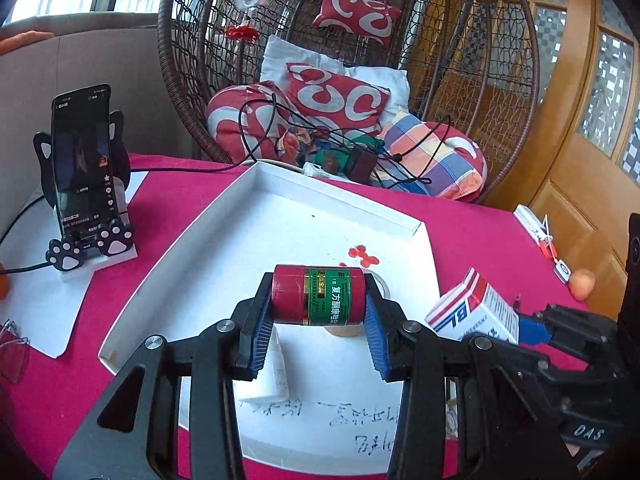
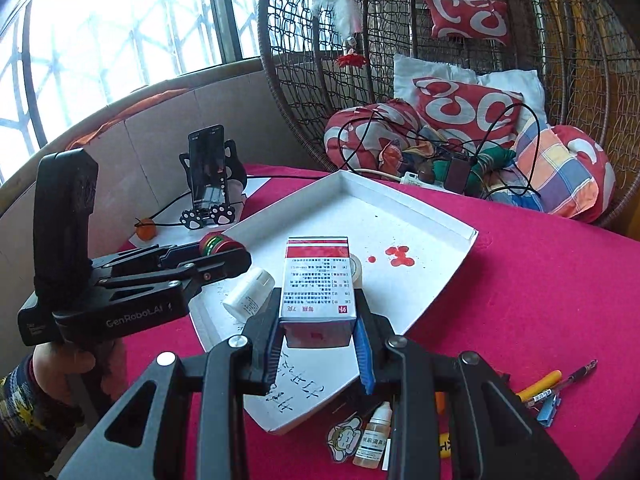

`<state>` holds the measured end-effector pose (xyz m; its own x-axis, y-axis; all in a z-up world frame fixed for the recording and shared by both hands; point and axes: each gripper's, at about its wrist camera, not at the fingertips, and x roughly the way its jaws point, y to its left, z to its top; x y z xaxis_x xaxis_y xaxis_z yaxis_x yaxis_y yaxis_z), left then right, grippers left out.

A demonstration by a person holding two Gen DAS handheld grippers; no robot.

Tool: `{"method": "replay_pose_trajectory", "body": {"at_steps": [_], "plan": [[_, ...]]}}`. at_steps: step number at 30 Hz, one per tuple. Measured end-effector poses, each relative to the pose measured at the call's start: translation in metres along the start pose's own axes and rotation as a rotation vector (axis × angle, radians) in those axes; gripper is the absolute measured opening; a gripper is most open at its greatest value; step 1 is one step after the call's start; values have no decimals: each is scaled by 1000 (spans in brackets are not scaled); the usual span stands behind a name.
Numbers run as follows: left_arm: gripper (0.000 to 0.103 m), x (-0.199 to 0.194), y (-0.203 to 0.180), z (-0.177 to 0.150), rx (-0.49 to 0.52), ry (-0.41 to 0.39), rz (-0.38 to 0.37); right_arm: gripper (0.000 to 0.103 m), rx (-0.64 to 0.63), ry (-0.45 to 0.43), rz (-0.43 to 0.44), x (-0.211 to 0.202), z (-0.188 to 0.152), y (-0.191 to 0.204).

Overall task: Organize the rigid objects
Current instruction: 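Carry the can with the left tool while the right tool carries the box into the tray, releasing both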

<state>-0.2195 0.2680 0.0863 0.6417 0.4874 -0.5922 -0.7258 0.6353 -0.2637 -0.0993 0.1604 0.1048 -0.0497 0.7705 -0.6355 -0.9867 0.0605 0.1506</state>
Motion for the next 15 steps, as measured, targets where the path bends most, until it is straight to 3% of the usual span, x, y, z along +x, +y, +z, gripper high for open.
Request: {"method": "replay_pose_trajectory", "body": {"at_steps": [5, 9, 11, 12, 13, 14, 15], "plan": [[40, 43, 17, 16, -100, 29, 53, 31, 17, 52, 0, 33, -5, 6], [43, 54, 21, 15, -135, 39, 101, 31, 40, 66, -18, 51, -9, 6], [66, 51, 23, 13, -143, 24, 118, 32, 37, 57, -29, 54, -10, 9], [89, 47, 25, 12, -147, 7, 126, 33, 32, 57, -30, 55, -11, 10], [99, 42, 25, 11, -148, -18, 139, 41, 28, 54, -29, 54, -11, 11], [103, 37, 24, 9, -146, -45, 158, 60, 24, 44, -31, 53, -13, 12], [103, 32, 24, 9, -142, -66, 176, 72, 21, 30, -36, 50, -14, 13]]}}
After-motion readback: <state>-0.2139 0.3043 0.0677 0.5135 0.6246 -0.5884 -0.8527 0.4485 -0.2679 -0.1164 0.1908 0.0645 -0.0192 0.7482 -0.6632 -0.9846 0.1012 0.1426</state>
